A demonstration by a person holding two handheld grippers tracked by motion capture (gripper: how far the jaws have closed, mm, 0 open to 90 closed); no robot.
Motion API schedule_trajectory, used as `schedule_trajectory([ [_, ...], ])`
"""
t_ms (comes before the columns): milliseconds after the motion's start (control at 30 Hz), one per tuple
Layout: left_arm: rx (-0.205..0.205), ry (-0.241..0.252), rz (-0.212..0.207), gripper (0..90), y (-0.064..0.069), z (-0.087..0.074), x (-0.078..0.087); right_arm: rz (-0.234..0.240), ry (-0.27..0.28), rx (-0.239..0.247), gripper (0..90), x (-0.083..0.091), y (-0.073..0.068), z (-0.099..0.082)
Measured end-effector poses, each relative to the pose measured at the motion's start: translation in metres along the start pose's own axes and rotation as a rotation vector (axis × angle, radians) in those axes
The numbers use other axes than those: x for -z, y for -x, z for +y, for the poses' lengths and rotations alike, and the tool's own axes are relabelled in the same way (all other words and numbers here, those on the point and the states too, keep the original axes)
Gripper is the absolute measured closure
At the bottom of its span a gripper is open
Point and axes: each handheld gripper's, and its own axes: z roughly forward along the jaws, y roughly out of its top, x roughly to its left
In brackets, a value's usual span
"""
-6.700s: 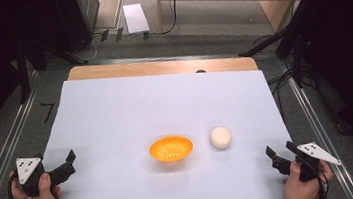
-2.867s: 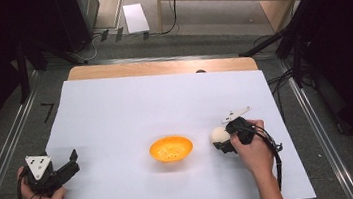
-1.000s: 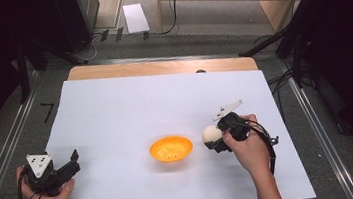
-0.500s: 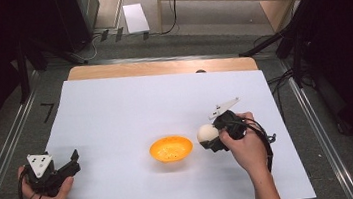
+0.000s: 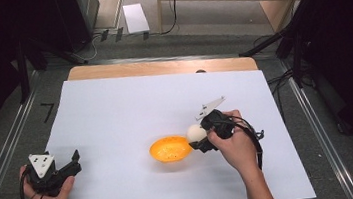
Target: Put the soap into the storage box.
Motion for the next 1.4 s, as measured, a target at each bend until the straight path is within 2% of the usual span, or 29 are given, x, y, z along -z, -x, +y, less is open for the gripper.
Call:
schedule_trajectory([
  [267, -0.018, -0.006, 0.0, 13.8, 0.001, 0.0, 0.0, 0.016, -0.016, 0.053, 24.7, -0.01, -0.011, 0.013],
  [700, -0.013, 0.003, -0.002, 13.9, 0.001, 0.0, 0.0, 0.052, -0.033, 0.099, 24.7, -0.026, -0.021, 0.029],
  [867, -0.028, 0.001, 0.008, 14.1, 0.003, 0.0, 0.001, 0.068, -0.036, 0.127, 24.7, -0.033, -0.025, 0.034],
  [1267, -0.028, 0.007, 0.008, 14.1, 0.002, -0.001, 0.001, 0.092, -0.049, 0.165, 24.7, -0.044, -0.035, 0.041],
  [1400, -0.025, 0.006, 0.007, 14.1, 0.002, 0.0, 0.001, 0.096, -0.074, 0.176, 24.7, -0.051, -0.037, 0.041],
])
